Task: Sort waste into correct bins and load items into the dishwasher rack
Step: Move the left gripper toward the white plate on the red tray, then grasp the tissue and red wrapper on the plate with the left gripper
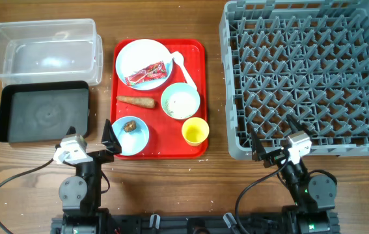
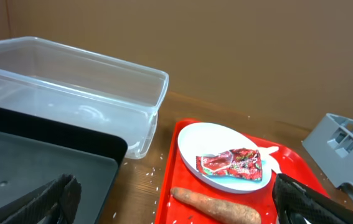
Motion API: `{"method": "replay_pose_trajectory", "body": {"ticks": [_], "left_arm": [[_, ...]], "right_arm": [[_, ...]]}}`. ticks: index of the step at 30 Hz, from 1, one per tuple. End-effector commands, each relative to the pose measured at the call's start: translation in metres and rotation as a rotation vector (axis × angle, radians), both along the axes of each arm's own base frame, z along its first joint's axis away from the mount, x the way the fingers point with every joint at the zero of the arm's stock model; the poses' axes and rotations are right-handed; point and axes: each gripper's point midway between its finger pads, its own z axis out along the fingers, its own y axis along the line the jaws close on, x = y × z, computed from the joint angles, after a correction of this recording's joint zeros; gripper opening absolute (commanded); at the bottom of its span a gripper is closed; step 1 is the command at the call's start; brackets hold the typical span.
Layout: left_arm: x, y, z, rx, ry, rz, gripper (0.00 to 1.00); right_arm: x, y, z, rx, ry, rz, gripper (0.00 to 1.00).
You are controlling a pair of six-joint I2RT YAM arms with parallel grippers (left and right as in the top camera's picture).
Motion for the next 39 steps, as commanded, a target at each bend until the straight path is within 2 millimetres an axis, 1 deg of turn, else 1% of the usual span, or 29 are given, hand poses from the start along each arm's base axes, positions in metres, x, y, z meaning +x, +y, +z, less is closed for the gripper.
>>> {"method": "replay_pose_trajectory", "body": {"ticks": [1, 5, 7, 9, 11, 13, 15, 16, 18, 20, 22, 23, 25, 27, 30, 32, 33, 35, 36, 37, 38, 39], "left_arm": [[0.000, 0.002, 0.000, 0.015, -0.003, 0.007, 1.00], [0.000, -0.001, 0.001, 0.008, -0.012, -0.007, 1.00], [0.001, -0.011, 0.005, 0.006, -0.028, -0.066, 1.00], [0.001, -0.018, 0.010, 0.005, -0.048, -0.105, 1.00], [0.000, -0.022, 0.031, 0.010, -0.131, -0.128, 1.00], [-0.001, -0.021, 0.043, 0.018, -0.182, -0.127, 1.00], [-0.001, -0.025, 0.045, 0.019, -0.183, -0.147, 1.00], [-0.002, -0.029, 0.047, 0.020, -0.183, -0.172, 1.00], [-0.002, -0.031, 0.053, 0.024, -0.184, -0.182, 1.00], [0.001, -0.032, 0.056, 0.049, -0.158, -0.187, 1.00], [0.007, -0.035, 0.063, 0.048, -0.123, -0.207, 1.00], [0.013, -0.036, 0.073, 0.056, -0.103, -0.210, 1.00], [0.028, -0.040, 0.094, 0.116, -0.070, -0.238, 1.00], [0.047, -0.043, 0.118, 0.132, -0.030, -0.261, 1.00], [0.088, -0.051, 0.152, 0.110, 0.086, -0.315, 1.00], [0.113, -0.057, 0.168, 0.092, 0.160, -0.356, 1.00], [0.137, -0.064, 0.175, 0.074, 0.235, -0.393, 1.00], [0.162, -0.072, 0.173, 0.055, 0.326, -0.434, 1.00], [0.175, -0.078, 0.167, 0.044, 0.385, -0.466, 1.00], [0.186, -0.083, 0.157, 0.043, 0.454, -0.504, 1.00], [0.193, -0.088, 0.144, 0.041, 0.523, -0.541, 1.00], [0.203, -0.093, 0.125, 0.035, 0.607, -0.590, 1.00]], "right_arm": [[0.000, 0.000, -0.002, 0.012, 0.010, 0.001, 1.00], [0.000, 0.000, -0.001, 0.013, 0.009, 0.001, 1.00], [0.000, 0.001, -0.001, 0.014, 0.009, 0.006, 1.00], [-0.003, 0.006, 0.002, 0.015, -0.004, 0.039, 1.00], [-0.004, 0.008, 0.004, 0.023, -0.012, 0.055, 1.00], [-0.004, 0.009, 0.007, 0.056, -0.009, 0.058, 1.00], [-0.005, 0.009, 0.016, 0.119, -0.025, 0.063, 1.00], [-0.005, 0.009, 0.024, 0.143, -0.050, 0.066, 0.99], [-0.007, 0.008, 0.036, 0.143, -0.093, 0.069, 1.00], [-0.009, 0.008, 0.045, 0.143, -0.104, 0.070, 1.00], [-0.011, 0.008, 0.065, 0.142, -0.124, 0.070, 1.00], [-0.011, 0.008, 0.078, 0.141, -0.131, 0.071, 1.00], [-0.007, 0.008, 0.095, 0.140, -0.118, 0.070, 1.00], [0.002, 0.009, 0.108, 0.135, -0.069, 0.067, 1.00], [0.022, 0.011, 0.121, 0.095, 0.039, 0.059, 1.00], [0.036, 0.012, 0.130, 0.071, 0.113, 0.056, 1.00], [0.047, 0.013, 0.136, 0.048, 0.165, 0.055, 1.00], [0.059, 0.015, 0.139, 0.018, 0.244, 0.057, 1.00], [0.066, 0.015, 0.138, 0.003, 0.298, 0.058, 1.00], [0.071, 0.016, 0.136, -0.010, 0.337, 0.059, 1.00], [0.078, 0.016, 0.132, -0.012, 0.389, 0.058, 1.00], [0.085, 0.017, 0.126, -0.015, 0.439, 0.057, 1.00]]}}
